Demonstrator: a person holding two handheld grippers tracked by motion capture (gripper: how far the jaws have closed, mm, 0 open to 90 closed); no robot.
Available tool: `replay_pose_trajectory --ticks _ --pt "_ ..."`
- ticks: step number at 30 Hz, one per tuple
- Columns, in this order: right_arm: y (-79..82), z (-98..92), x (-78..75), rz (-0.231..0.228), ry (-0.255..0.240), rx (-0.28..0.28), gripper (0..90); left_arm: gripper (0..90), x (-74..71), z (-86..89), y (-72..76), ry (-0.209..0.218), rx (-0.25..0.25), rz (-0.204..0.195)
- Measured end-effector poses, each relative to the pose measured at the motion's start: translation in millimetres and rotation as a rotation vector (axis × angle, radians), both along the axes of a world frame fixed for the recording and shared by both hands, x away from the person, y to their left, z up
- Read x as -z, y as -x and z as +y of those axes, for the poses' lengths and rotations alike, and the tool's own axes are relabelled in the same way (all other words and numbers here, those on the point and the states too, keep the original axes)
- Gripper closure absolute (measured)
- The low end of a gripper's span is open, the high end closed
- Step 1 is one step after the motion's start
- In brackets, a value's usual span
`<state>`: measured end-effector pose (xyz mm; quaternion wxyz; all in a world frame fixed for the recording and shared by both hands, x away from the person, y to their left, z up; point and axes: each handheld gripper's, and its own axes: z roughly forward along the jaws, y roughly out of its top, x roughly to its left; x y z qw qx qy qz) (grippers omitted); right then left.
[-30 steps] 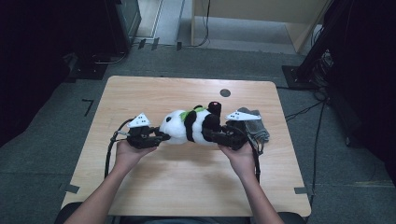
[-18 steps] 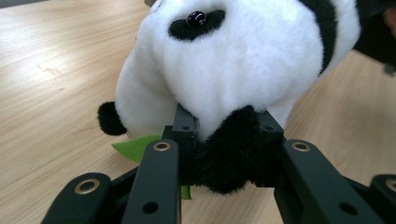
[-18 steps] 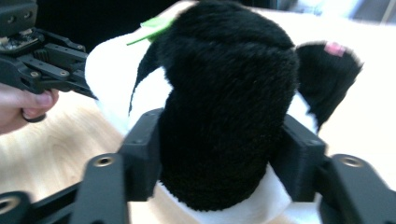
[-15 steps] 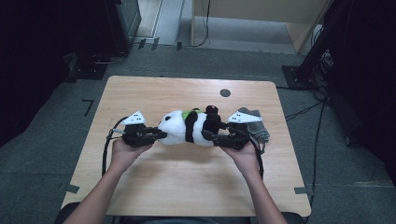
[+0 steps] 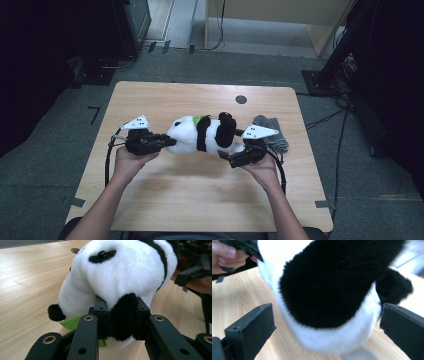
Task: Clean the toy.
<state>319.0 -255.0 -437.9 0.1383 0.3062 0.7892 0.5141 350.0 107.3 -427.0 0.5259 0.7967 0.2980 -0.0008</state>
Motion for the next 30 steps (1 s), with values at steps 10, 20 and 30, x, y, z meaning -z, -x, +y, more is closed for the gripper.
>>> replay_pose_trajectory --ticks 10,20,30 --pt "5.1 12.6 2.9 -0.091 0.08 0.025 13.7 71.5 -1.5 -4.8 2.5 0.004 -0.003 0.004" --pt "5.1 8.7 -2.2 -0.011 0.083 0.059 41.9 54.8 5.4 -7.7 -0.3 -0.032 -0.005 -0.011" --pt "1.1 -1.8 -8.7 0.083 0.032 0.104 43.7 34.1 9.0 2.5 1.8 -0.026 0.007 -0.138"
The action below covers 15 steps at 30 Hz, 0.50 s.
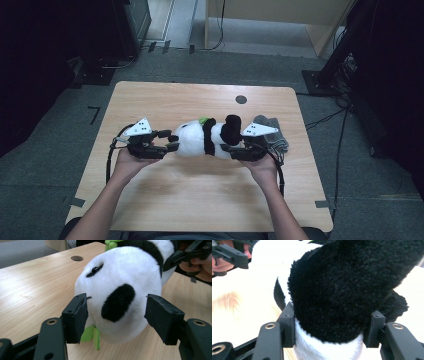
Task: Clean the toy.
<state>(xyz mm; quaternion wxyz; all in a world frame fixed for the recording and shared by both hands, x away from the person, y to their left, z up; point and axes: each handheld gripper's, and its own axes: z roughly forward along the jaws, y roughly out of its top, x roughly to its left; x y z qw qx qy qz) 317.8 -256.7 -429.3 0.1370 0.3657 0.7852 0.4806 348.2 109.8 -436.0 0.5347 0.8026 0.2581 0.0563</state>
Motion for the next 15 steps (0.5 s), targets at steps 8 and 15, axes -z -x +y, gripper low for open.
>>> replay_pose_trajectory --ticks 8,15 --pt "2.5 -10.0 -9.1 0.013 -0.031 0.028 47.2 32.1 10.3 4.3 0.2 0.016 0.041 0.028" --pt "2.8 -15.3 -13.6 0.022 -0.073 0.056 47.0 27.1 15.6 -5.1 5.3 -0.043 -0.004 -0.026"
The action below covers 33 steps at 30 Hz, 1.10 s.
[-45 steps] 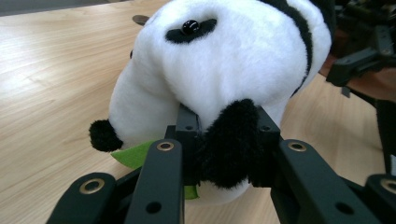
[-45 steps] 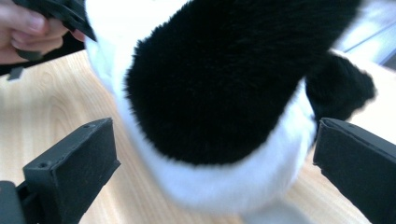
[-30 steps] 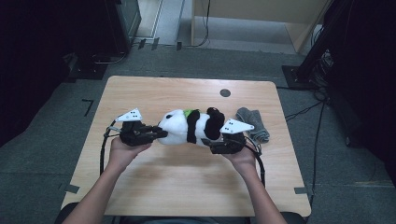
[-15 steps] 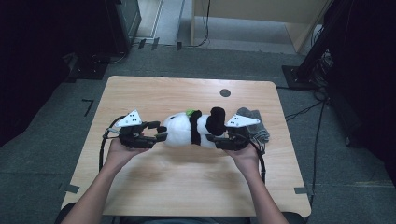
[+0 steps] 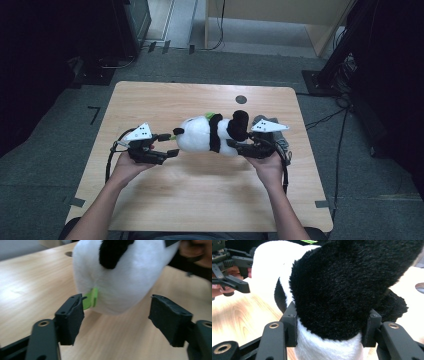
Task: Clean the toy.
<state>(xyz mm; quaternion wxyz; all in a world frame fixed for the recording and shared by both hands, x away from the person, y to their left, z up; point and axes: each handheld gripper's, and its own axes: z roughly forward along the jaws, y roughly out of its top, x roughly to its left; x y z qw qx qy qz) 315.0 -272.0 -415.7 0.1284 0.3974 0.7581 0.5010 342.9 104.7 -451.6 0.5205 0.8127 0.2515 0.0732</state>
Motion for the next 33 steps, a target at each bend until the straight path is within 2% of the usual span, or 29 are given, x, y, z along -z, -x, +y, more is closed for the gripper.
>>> replay_pose_trajectory --ticks 1,3,6,8,10,11,12,14,18,21,24,28,30,31,33 --pt "0.2 -0.4 -0.6 0.0 0.0 0.003 46.9 27.3 1.1 -0.7 -0.6 0.001 -0.008 0.008" --pt "0.2 -1.8 -0.8 -0.003 -0.005 0.008 46.6 26.4 3.1 -0.3 -1.9 0.008 0.015 0.039" --pt "0.1 -3.0 -1.1 0.002 -0.01 0.016 46.6 24.0 4.6 1.4 -2.6 -0.005 0.032 0.044" --pt "0.2 -2.8 -1.5 0.009 -0.022 0.015 46.7 22.2 6.4 1.2 -2.8 -0.016 0.035 0.022" --pt "0.5 -2.1 -2.3 0.015 -0.037 0.004 46.6 10.1 6.9 0.3 -2.3 -0.018 0.042 0.001" --pt "0.9 -1.5 -3.0 0.017 -0.045 -0.001 46.6 2.5 6.9 -0.9 -1.6 -0.004 0.05 0.0" --pt "1.5 -0.5 -4.0 0.015 -0.049 -0.007 46.6 0.0 7.0 -1.5 -1.0 0.002 0.066 -0.001" --pt "2.6 1.6 -5.7 0.016 -0.054 -0.02 46.7 0.0 7.3 -3.8 0.5 0.006 0.079 -0.002" --pt "4.1 6.4 -5.9 0.031 -0.076 -0.047 46.7 0.0 7.6 -7.4 -0.9 0.035 0.067 0.011" --pt "6.1 11.9 -5.8 0.04 -0.08 -0.063 46.7 0.2 9.4 -9.0 -1.8 0.06 0.094 0.035" --pt "7.3 16.7 -5.2 0.051 -0.082 -0.07 46.7 0.8 10.6 -14.4 0.7 0.046 0.06 0.029" --pt "6.5 16.2 -2.7 0.079 -0.115 -0.068 46.8 0.9 10.6 -12.9 -1.9 0.07 0.063 0.034" --pt "5.9 15.9 -1.9 0.086 -0.135 -0.068 46.7 0.9 11.1 -11.8 -3.2 0.082 0.066 0.022" --pt "6.1 16.3 -2.0 0.088 -0.136 -0.068 46.7 0.9 10.8 -11.7 -3.2 0.082 0.064 -0.006" --pt "6.5 17.2 -2.2 0.089 -0.138 -0.065 46.7 1.0 10.3 -12.3 -3.1 0.075 0.051 -0.023"
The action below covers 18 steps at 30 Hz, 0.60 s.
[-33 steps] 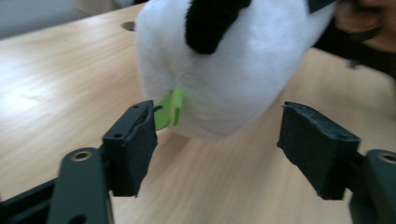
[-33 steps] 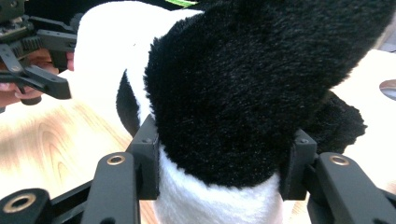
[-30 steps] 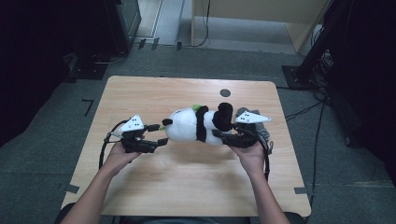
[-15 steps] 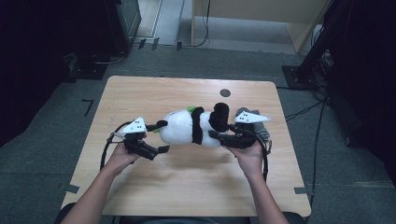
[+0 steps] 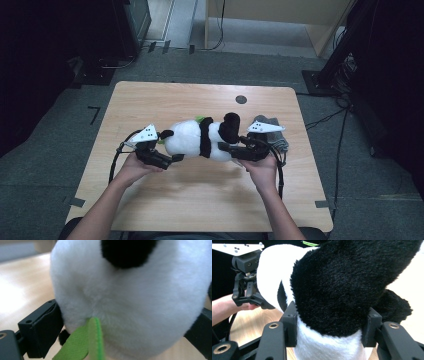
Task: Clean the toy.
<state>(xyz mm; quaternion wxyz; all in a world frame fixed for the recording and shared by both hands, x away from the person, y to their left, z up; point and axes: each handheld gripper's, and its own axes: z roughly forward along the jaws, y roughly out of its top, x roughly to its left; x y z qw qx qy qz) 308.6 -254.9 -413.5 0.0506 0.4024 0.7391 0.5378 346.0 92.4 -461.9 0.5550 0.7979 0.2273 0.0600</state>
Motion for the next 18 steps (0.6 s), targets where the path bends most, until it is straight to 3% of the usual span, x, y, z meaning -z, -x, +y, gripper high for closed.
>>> replay_pose_trajectory --ticks 2,7,11,15,18 --pt "0.0 1.3 0.3 -0.003 0.011 0.006 46.6 3.6 1.3 -2.0 0.1 -0.025 -0.012 -0.01" --pt "-0.6 0.4 2.5 0.006 0.031 0.025 46.3 15.4 2.5 -5.6 -4.3 -0.026 -0.022 0.039" --pt "-0.8 1.1 3.7 -0.001 0.044 0.027 44.6 31.0 -2.0 -5.9 -4.3 -0.047 -0.01 0.042" --pt "-1.5 1.1 4.0 0.004 0.057 0.032 38.7 43.6 -8.6 -7.6 -4.3 -0.082 -0.004 0.085" --pt "-3.9 -0.9 5.2 0.005 0.049 0.039 28.9 49.8 -11.8 -5.7 -5.2 -0.063 0.002 0.105"
